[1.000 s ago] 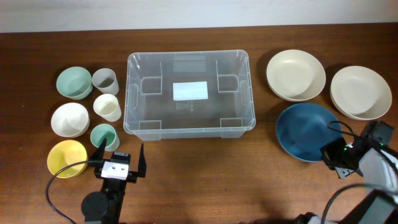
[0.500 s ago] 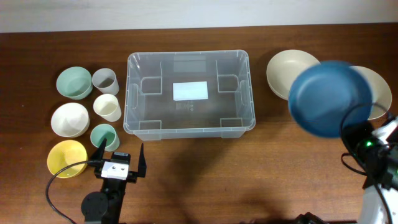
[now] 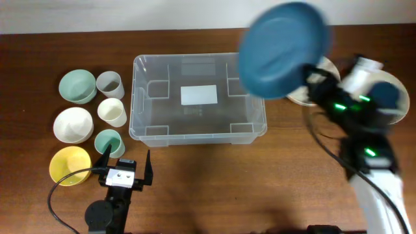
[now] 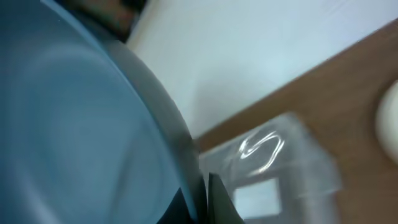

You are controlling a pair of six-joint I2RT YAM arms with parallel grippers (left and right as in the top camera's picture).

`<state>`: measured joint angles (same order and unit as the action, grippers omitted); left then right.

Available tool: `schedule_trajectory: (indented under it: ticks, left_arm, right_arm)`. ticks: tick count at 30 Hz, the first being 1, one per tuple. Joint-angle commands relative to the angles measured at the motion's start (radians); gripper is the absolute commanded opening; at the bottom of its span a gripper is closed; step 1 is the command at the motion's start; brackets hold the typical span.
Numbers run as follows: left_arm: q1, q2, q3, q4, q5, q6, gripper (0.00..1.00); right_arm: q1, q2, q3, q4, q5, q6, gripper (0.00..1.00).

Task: Pack container
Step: 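Lift the blue bowl and carry it left into the clear container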

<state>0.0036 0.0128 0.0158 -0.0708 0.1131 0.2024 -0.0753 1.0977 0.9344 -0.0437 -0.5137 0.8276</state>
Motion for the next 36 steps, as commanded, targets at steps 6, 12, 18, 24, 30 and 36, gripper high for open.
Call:
schedule_trajectory:
  ticks: [6, 12, 18, 24, 30, 36]
  left_arm:
    - [0.006, -0.007, -0.006, -0.001, 0.003, 0.016, 1.0]
    - [0.006, -0.007, -0.006, -0.001, 0.003, 0.016, 1.0]
    - [0.006, -0.007, -0.006, -0.001, 0.003, 0.016, 1.0]
    - [0.006, -0.007, -0.006, -0.001, 0.003, 0.016, 1.0]
    - [0.006, -0.007, -0.006, -0.001, 0.003, 0.016, 1.0]
    - [0.006, -0.007, -0.006, -0.001, 0.003, 0.016, 1.0]
  right_arm:
    - [0.401, 0.394, 0.226, 0.031, 0.167, -0.04, 0.04]
    - [0.484, 0.581, 0.439, -0.159, 0.305, -0.095, 0.04]
    - [0.488, 0.696, 0.491, -0.177, 0.331, -0.086, 0.04]
    - [0.494, 0.778, 0.491, -0.188, 0.328, -0.06, 0.04]
    - [0.529, 0.814, 0.491, -0.205, 0.343, -0.06, 0.04]
    - [0.587, 0.825, 0.491, -0.266, 0.398, -0.06, 0.04]
